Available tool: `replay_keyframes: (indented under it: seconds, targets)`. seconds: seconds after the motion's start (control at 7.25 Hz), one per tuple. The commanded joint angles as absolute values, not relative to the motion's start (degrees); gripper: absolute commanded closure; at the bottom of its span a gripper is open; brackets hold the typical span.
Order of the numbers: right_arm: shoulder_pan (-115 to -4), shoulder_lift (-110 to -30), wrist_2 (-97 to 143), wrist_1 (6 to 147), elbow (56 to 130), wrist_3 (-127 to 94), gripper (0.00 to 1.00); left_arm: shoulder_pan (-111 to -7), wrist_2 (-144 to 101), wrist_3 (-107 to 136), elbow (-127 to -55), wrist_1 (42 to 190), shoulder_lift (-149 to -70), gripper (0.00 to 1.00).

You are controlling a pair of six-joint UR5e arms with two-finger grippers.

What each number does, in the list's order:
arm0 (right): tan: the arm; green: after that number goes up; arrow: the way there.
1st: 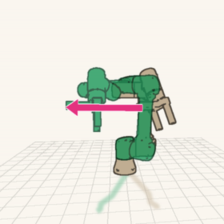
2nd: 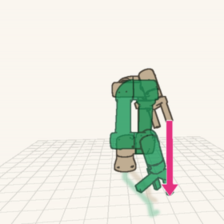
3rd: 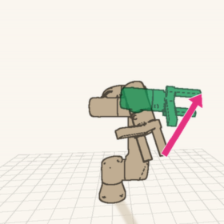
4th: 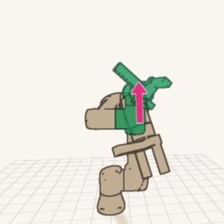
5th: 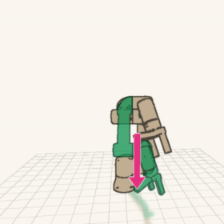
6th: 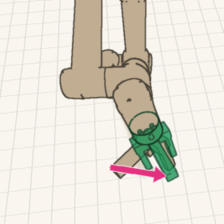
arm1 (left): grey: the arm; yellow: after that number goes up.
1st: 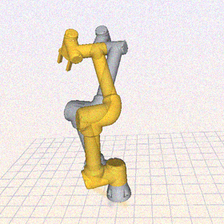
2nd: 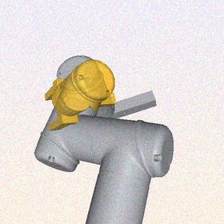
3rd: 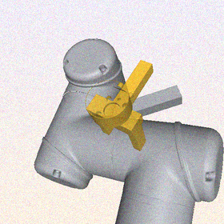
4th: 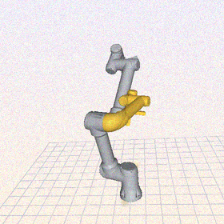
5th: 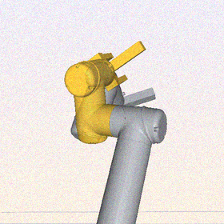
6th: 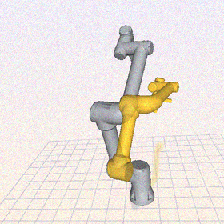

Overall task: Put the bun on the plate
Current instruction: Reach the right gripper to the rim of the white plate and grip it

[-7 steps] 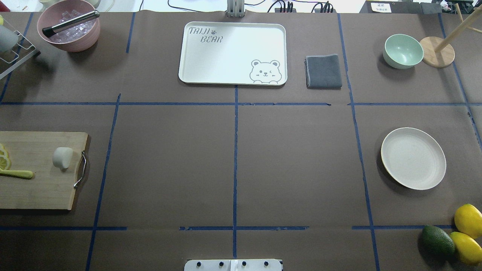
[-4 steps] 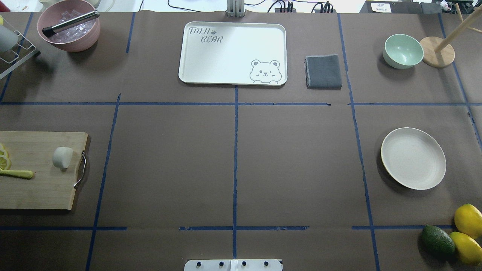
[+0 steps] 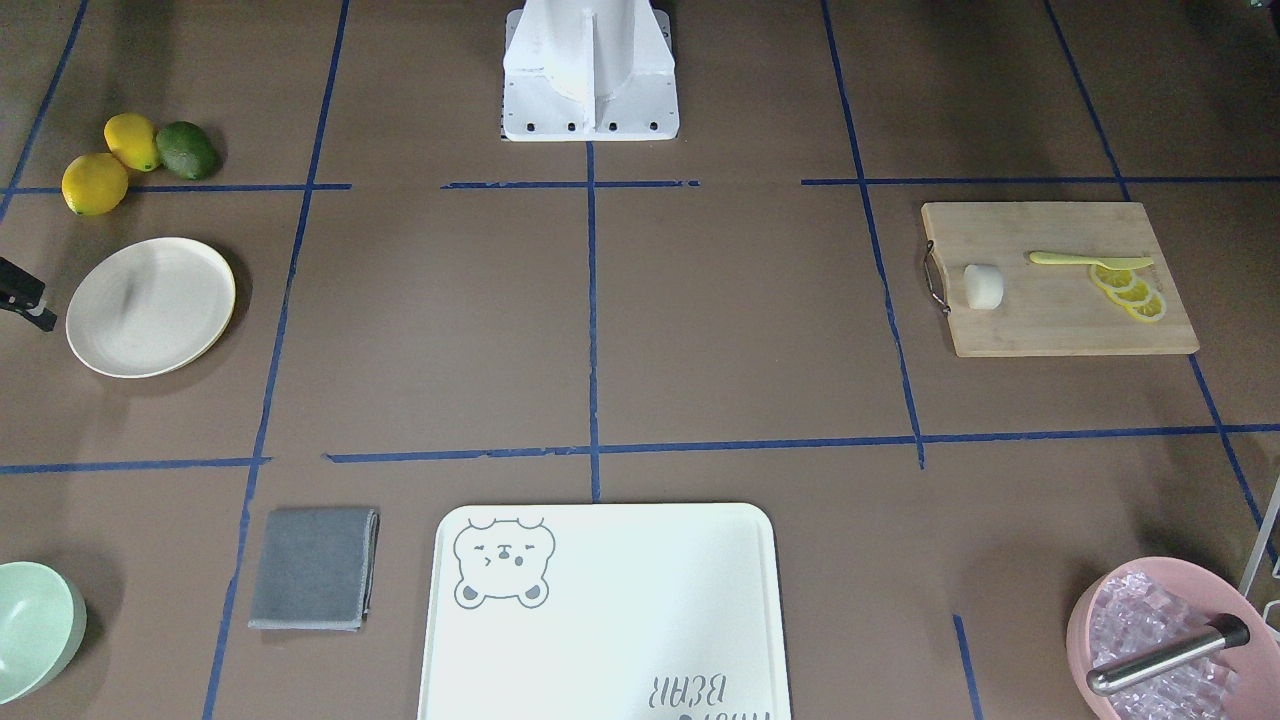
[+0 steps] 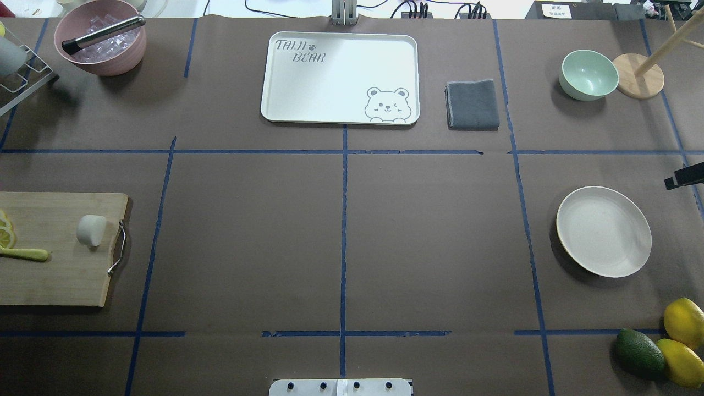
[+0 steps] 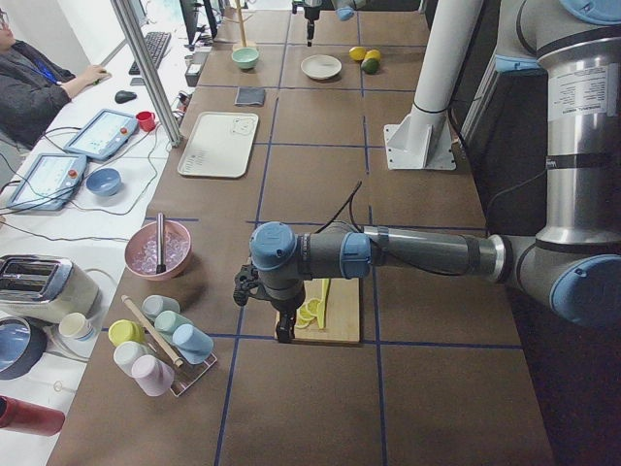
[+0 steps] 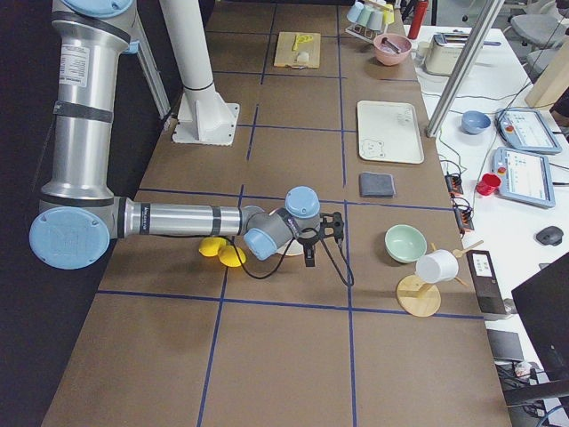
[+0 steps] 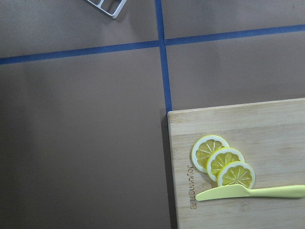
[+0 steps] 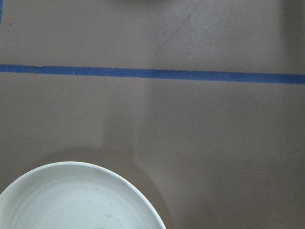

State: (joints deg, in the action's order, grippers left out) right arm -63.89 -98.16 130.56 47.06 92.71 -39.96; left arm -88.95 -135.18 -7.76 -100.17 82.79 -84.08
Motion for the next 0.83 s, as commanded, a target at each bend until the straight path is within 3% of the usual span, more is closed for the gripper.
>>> replay_keyframes:
  seconds: [0.0, 0.28, 0.55, 0.69]
  targets:
    - [-59.87, -99.4, 129.38, 44.91, 92.29, -42.1, 0.07, -88.86, -135.18, -7.74, -100.11, 82.79, -84.11, 0.0]
    - [-58.81, -101.51, 129.2, 44.74, 92.29, -41.57, 0.18, -88.94, -135.18, -7.73, -100.02, 82.79, -84.11, 0.0]
    - [-57.58, -101.43, 129.2, 44.74, 92.02, -42.1, 0.41, -88.86, -135.18, -7.73, -100.02, 82.79, -84.11, 0.0]
    - [-57.48, -101.43, 129.29, 44.74, 92.02, -42.1, 0.84, -88.86, -135.18, -7.82, -100.02, 82.88, -84.11, 0.0]
